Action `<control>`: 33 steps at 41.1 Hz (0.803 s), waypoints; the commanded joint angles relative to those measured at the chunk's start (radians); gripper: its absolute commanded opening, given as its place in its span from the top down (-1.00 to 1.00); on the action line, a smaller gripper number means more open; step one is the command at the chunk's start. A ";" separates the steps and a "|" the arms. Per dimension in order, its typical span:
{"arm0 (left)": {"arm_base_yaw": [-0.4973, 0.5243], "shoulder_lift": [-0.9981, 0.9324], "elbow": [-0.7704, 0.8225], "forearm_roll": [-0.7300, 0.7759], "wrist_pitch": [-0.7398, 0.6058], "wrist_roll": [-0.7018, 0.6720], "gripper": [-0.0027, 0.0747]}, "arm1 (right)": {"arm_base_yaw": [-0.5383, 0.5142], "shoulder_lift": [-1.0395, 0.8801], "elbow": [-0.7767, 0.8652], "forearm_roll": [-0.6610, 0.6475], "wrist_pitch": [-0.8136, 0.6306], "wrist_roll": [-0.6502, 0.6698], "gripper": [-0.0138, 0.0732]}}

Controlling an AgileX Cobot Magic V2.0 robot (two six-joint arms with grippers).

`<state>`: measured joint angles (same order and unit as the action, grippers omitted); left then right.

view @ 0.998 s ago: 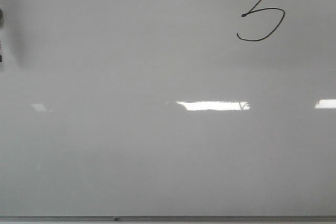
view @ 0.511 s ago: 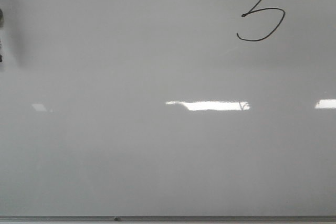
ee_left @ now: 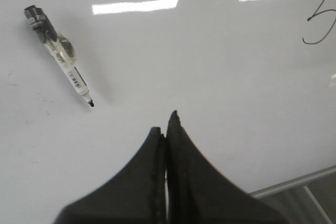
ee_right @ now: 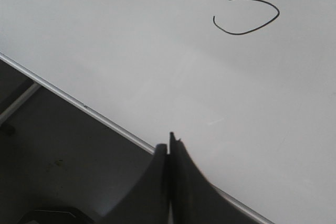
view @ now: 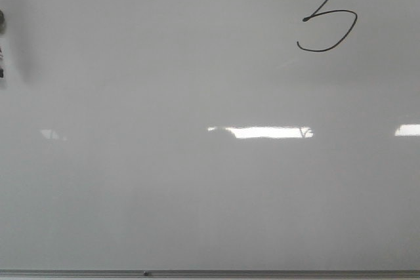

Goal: Write number 5 on whiteboard

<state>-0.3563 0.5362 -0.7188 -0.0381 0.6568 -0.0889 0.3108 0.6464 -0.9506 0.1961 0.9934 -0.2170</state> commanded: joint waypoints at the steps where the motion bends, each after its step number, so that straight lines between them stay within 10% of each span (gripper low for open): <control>1: 0.083 -0.078 0.075 -0.091 -0.199 0.140 0.98 | -0.005 0.000 -0.022 0.005 -0.063 -0.001 0.84; 16: 0.351 -0.395 0.454 -0.096 -0.529 0.165 0.98 | -0.005 0.000 -0.022 0.005 -0.063 -0.001 0.84; 33: 0.389 -0.545 0.682 -0.096 -0.707 0.165 0.98 | -0.005 0.000 -0.022 0.005 -0.063 -0.001 0.84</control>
<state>0.0344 0.0055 -0.0284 -0.1247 0.0444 0.0741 0.3108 0.6464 -0.9506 0.1961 0.9952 -0.2170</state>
